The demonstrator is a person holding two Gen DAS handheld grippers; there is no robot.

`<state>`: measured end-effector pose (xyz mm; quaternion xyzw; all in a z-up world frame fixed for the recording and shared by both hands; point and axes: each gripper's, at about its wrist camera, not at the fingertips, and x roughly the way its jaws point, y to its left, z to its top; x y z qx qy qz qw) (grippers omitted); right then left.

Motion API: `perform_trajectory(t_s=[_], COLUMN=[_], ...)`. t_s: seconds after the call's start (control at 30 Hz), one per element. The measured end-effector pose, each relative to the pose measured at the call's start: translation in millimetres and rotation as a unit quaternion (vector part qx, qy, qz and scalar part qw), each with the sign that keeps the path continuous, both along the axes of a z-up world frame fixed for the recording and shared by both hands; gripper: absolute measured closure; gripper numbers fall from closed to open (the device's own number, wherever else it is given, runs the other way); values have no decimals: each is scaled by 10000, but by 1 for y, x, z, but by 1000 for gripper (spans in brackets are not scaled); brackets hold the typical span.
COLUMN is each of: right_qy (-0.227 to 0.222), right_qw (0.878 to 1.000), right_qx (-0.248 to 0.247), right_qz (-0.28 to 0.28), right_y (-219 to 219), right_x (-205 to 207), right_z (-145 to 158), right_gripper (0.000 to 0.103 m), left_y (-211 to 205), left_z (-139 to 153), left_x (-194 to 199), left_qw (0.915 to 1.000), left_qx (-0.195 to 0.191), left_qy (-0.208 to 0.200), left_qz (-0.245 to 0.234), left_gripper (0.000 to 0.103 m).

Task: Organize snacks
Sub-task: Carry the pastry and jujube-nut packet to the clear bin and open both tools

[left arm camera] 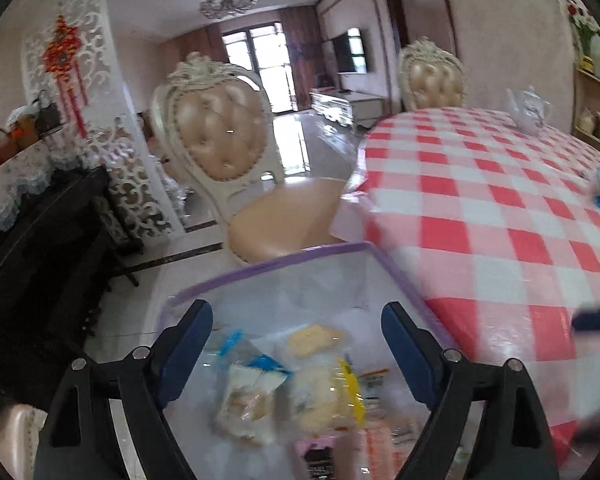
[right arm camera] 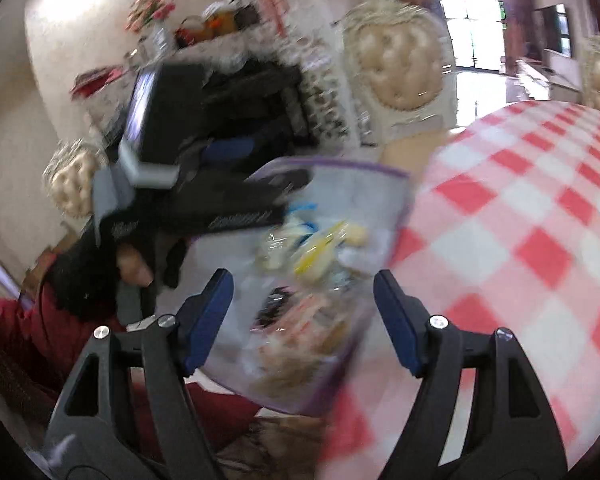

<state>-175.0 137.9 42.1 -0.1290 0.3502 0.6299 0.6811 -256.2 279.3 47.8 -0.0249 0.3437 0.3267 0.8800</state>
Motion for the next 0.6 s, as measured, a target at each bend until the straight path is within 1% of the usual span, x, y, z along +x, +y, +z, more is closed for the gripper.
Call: perform_trajectory(t_s=[0.13,0.23,0.33,0.43,0.47,0.53,0.6], right_qy=[38,-20,-182,-199,-148,-80,-72], right_qw=[9970,9909,9814,9695,9639,9551,9436], right_qx=[-83,-226,-406,-516,-506,-504,-539], right_qz=[-768,-1327,-1865,-2387,-2608,-2918,-3265], right_y=[-40,-80,-124,-164,-183,-207,-234], right_x=[43,77,105,132,143,157,170], right_z=[2,0,1,5,5,8,10], right_gripper=[27,27,26,23,23,23,22], left_y=[-29,-59,-93,-129,-142,-164,-185], left_z=[-4,-2,1,4,4,1,-2], left_x=[28,56,86,118,133,156,176], left_qw=[9992,9962,9913,9836,9786,9713,9656], left_qx=[-92,-203,-267,-488,-659,-868,-949], left_qy=[115,163,202,175,156,195,189], left_qz=[-379,-830,-1272,-1726,-1945,-2205,-2412], left_gripper=[16,16,16,16,16,16,16])
